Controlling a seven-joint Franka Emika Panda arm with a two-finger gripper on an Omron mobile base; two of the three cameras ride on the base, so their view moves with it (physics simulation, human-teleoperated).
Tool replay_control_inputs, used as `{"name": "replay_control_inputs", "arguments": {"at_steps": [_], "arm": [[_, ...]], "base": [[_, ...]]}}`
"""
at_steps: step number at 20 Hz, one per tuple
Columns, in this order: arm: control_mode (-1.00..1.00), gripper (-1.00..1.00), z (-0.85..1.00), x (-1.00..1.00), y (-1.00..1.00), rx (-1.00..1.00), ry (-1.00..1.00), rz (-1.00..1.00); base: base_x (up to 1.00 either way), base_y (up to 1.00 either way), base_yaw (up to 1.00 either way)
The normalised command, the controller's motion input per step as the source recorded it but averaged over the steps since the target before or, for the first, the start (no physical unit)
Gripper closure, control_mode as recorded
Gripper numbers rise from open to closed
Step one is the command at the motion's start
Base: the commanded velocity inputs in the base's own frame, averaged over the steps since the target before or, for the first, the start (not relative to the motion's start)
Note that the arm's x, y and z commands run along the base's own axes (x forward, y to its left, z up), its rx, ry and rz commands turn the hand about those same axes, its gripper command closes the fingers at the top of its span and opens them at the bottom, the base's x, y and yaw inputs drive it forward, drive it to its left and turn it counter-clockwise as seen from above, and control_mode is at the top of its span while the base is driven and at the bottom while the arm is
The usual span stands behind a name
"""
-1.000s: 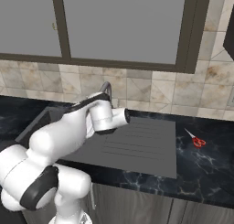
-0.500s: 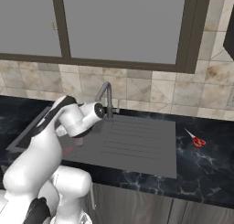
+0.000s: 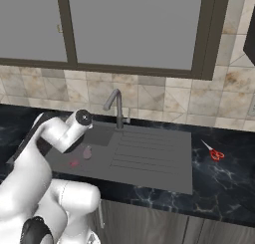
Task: Turn on the sink faucet. Then move the eggplant from the counter to the sink. Turn off the sink. Move the vegetable from the sink to the pot next to the stove. Finally move the pot to the front right burner.
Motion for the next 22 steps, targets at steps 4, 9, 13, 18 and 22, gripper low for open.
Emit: {"name": "replay_control_inputs", "arguments": {"at_steps": [4,9,13,18,22], "arm": [[-1.0,-1.0,-0.06,0.27,0.13,-0.12,0.28,-0.29],[-1.0,-1.0,-0.13,0.33,0.06,-0.14,0.26,-0.25],[-1.0,-1.0,-0.31,0.26,-0.05,-0.09,0.13,-0.12],[-1.0,-1.0,-0.34,0.35,-0.01,-0.09,0.12,-0.02],[-1.0,-1.0,-0.35,0.56,0.0,-0.11,0.23,-0.03]], "base": [[0.0,0.0,0.0],[0.0,0.0,0.0],[0.0,0.0,0.0],[0.0,0.0,0.0],[0.0,0.0,0.0]]}}
